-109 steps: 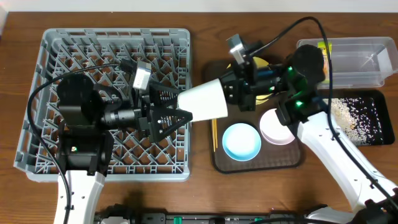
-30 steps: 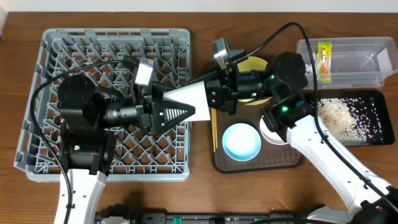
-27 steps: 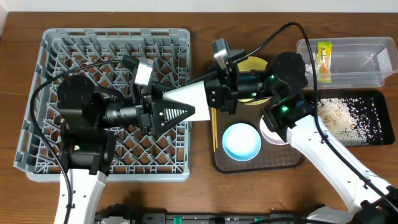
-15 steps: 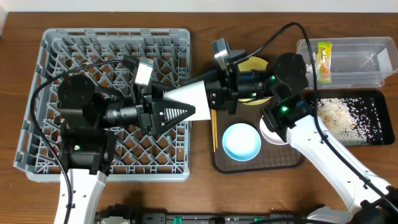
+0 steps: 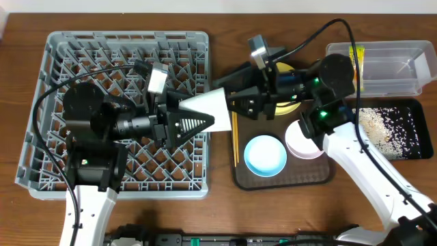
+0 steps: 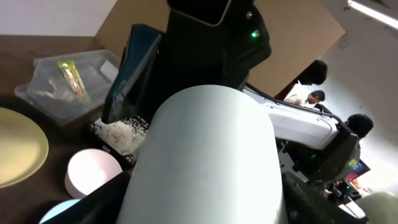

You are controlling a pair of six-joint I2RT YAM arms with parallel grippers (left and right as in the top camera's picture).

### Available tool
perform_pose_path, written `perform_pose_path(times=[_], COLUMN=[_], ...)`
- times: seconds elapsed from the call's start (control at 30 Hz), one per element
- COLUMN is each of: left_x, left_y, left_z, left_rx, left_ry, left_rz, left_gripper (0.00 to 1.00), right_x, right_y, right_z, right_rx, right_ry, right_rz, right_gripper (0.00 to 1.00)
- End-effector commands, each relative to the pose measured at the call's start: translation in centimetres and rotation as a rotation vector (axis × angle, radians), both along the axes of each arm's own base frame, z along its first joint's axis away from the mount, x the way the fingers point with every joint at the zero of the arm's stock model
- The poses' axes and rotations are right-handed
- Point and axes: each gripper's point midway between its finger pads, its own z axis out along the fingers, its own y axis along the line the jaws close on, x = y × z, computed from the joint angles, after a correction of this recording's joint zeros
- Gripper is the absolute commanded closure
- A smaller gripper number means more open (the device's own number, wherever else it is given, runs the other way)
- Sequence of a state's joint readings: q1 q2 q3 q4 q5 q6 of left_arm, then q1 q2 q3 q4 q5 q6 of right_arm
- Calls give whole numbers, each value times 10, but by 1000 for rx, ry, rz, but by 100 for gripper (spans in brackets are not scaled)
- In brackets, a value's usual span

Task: Sort waste into correct bins and load items into the dishwasher
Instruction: 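Carry the white cup left over the dish rack with the left gripper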

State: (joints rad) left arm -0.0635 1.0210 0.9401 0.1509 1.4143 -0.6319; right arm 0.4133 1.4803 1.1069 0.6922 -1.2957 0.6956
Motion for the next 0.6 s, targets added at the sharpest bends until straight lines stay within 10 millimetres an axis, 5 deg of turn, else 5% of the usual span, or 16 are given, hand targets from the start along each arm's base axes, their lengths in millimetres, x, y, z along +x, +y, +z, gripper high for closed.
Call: perform_pose_path(times=[0.0, 0.23, 0.4, 0.57], left_x=[0, 23, 56, 94], left_y=[1, 23, 64, 114], left_z=[7, 10, 5, -28], left_rx=[-2, -1, 3, 42], left_ry=[-51, -74, -37, 88], left_rz=[3, 142, 342, 595], left_gripper=[80, 80, 80, 80], right_x=[0, 7, 14, 15], right_y=[-11, -33, -45, -47], right_z=[-2, -3, 0, 1], right_rx=[-26, -48, -50, -50], right_ry=[17, 43, 44, 43], right_rz=[38, 31, 1, -7], right_gripper=[52, 53, 53, 52])
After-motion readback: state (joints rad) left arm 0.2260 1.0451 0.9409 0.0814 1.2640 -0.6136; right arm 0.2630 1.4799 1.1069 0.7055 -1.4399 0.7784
